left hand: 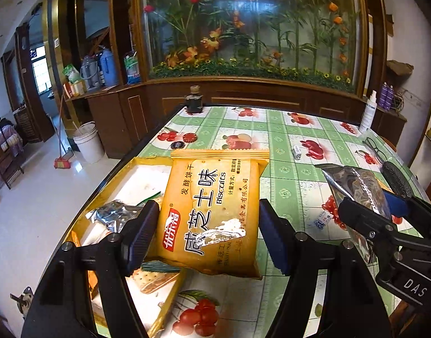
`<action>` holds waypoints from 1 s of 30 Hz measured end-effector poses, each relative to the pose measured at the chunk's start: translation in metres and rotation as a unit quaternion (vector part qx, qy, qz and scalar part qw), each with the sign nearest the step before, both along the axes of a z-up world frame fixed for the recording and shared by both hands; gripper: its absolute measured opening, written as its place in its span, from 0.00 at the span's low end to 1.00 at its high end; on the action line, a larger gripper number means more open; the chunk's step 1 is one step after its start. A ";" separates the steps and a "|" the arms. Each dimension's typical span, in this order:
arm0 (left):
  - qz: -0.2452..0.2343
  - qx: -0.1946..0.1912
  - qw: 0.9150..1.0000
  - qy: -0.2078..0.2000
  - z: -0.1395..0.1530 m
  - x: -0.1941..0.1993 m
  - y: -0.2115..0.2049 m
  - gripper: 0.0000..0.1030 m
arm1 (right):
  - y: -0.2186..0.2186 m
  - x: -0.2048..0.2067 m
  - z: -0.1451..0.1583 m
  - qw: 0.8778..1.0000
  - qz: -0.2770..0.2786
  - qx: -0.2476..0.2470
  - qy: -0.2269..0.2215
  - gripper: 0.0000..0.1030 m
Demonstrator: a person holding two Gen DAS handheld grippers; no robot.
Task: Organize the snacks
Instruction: 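Carry both bags into the yellow-rimmed box and open both grippers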
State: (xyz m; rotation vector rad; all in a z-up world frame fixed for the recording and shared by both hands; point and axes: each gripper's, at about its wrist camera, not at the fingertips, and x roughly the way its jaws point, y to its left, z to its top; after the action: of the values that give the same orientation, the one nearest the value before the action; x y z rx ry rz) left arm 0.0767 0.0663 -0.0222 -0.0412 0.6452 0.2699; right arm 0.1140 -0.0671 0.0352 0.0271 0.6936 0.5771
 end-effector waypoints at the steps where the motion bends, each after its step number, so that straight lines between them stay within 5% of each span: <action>1: 0.003 -0.002 1.000 0.000 0.000 -0.001 0.003 0.68 | 0.004 0.000 0.001 1.000 0.000 -0.005 -0.002 0.58; 21: 0.081 -0.010 0.997 0.007 -0.015 -0.028 0.076 0.69 | 0.091 -0.001 -0.001 0.997 0.064 -0.035 -0.013 0.58; 30: 0.114 -0.021 0.993 0.031 -0.036 -0.034 0.107 0.69 | 0.133 0.031 -0.030 0.994 0.098 -0.016 0.038 0.58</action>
State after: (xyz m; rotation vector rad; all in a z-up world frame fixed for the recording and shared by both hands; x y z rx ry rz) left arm 0.0429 0.1732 -0.0578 -0.1476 0.7093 0.4789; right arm 0.1447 0.0658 0.0055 -0.0494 0.7856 0.7551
